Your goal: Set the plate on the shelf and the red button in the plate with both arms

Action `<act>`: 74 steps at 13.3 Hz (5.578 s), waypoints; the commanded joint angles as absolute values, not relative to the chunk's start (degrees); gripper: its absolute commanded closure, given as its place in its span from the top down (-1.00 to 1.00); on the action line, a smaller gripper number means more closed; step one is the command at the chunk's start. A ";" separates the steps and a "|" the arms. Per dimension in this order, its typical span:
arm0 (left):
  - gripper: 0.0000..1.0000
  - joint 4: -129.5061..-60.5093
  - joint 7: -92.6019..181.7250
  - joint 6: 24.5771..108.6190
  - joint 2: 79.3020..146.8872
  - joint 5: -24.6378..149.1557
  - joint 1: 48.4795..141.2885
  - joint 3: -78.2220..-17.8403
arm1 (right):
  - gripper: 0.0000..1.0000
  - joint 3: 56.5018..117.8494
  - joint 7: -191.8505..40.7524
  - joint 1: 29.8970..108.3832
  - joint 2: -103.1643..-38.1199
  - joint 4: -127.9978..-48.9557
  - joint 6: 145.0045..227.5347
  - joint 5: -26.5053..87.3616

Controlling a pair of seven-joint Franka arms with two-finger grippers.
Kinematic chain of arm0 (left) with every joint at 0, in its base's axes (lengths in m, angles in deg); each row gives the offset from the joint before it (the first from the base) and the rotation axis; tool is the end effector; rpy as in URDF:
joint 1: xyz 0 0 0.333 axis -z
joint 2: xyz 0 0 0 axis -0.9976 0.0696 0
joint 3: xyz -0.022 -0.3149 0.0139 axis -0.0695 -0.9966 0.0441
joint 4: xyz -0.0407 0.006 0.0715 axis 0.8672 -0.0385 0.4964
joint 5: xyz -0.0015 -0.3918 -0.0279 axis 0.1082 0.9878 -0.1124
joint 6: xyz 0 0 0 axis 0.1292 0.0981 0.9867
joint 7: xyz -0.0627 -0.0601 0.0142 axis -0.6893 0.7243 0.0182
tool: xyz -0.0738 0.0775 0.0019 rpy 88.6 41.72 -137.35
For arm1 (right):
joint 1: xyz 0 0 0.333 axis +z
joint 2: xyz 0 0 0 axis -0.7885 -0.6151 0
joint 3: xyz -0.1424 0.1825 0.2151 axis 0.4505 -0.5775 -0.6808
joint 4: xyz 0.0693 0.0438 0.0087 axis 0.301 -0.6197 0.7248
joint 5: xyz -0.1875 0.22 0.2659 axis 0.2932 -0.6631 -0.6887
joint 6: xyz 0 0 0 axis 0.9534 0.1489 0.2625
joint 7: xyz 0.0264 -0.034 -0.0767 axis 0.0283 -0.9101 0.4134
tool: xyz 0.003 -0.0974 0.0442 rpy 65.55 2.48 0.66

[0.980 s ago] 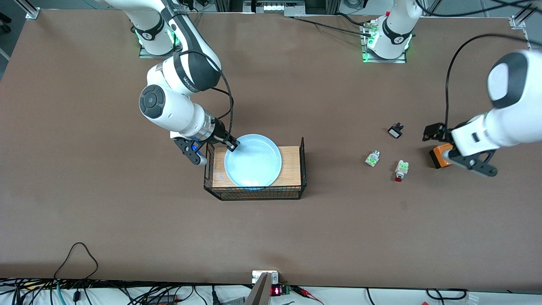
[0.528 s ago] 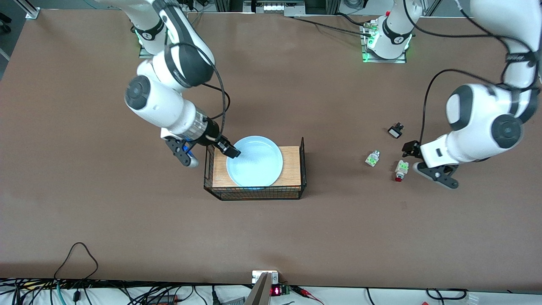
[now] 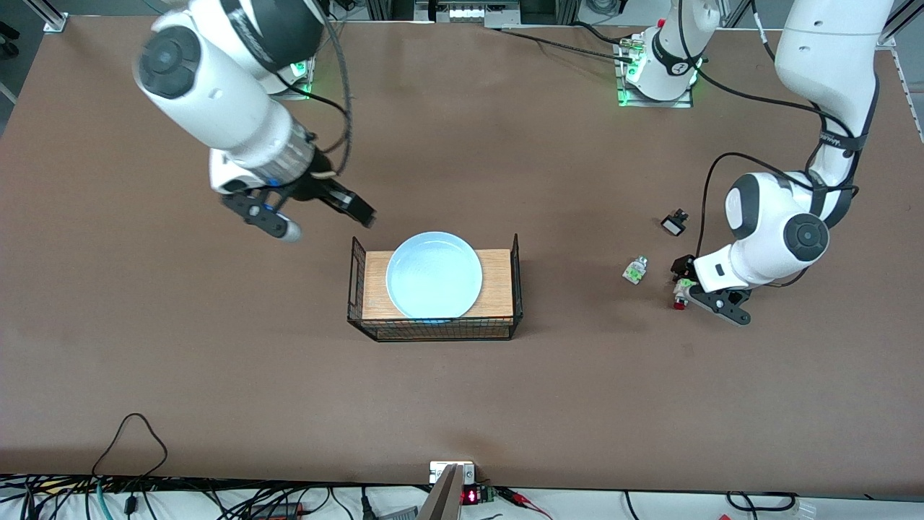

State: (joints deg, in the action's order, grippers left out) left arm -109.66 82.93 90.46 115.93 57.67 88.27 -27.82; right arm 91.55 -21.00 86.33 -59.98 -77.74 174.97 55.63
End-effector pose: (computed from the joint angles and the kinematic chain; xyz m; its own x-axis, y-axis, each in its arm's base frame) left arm 0.6062 -0.0033 0.2067 0.8746 -0.4846 -0.0122 -0.4837 -0.8741 0.0431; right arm 0.5684 0.2884 0.5320 0.8884 -0.4507 -0.0877 -0.4590 -0.8762 -0.1471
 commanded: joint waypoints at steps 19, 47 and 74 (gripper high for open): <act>-0.68 -87.87 69.06 53.26 110.76 59.33 88.73 -34.70 | 1.00 90.87 -69.11 60.66 -48.25 -86.29 166.36 67.71; -0.30 -65.87 20.87 82.68 132.03 62.25 111.76 -47.81 | 1.00 90.78 -69.37 62.41 -50.08 -83.32 166.36 67.71; 1.00 -86.77 48.27 39.25 92.41 52.30 91.02 -33.68 | 1.00 90.95 -70.87 62.41 -49.64 -81.30 162.67 67.71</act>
